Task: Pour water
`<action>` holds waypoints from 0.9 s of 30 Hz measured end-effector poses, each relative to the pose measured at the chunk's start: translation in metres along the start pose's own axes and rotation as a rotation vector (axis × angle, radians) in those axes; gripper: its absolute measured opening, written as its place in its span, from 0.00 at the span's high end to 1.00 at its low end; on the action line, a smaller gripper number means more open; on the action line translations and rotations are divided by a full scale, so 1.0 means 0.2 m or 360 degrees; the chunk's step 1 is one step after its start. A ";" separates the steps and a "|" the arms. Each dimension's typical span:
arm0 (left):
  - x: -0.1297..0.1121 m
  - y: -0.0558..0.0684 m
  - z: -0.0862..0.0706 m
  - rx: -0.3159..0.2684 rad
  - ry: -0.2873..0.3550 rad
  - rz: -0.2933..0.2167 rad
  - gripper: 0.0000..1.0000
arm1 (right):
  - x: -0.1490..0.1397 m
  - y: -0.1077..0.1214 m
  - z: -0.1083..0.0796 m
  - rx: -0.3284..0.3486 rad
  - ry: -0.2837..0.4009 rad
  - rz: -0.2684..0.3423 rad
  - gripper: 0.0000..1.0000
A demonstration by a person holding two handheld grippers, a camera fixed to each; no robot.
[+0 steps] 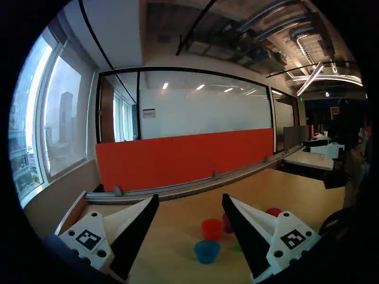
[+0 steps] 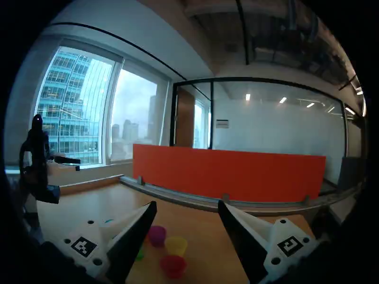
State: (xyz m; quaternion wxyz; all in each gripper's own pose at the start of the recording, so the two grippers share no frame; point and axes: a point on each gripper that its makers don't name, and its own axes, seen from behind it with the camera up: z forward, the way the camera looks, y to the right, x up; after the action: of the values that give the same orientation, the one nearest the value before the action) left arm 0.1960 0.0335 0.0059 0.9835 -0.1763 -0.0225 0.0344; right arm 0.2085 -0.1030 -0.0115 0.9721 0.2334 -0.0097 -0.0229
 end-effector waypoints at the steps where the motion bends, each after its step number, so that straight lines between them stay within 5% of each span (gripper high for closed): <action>1: 0.00 0.01 0.00 -0.0017 0.0002 0.0001 0.01 | 0.01 -0.02 0.00 0.0021 0.0001 0.0005 0.00; 15: -0.04 0.08 0.04 -0.0186 -0.0036 -0.0037 0.01 | 0.02 -0.16 0.03 0.0228 -0.0045 0.0025 0.00; 27: -0.15 0.11 0.06 -0.0276 -0.0116 -0.0016 0.01 | -0.04 -0.27 0.07 0.0389 -0.0150 -0.0093 0.00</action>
State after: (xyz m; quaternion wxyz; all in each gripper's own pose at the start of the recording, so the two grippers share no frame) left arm 0.1644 0.0560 0.0086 0.9632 -0.2594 -0.0620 0.0336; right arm 0.1970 -0.1575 -0.0242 0.9337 0.3490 -0.0514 -0.0609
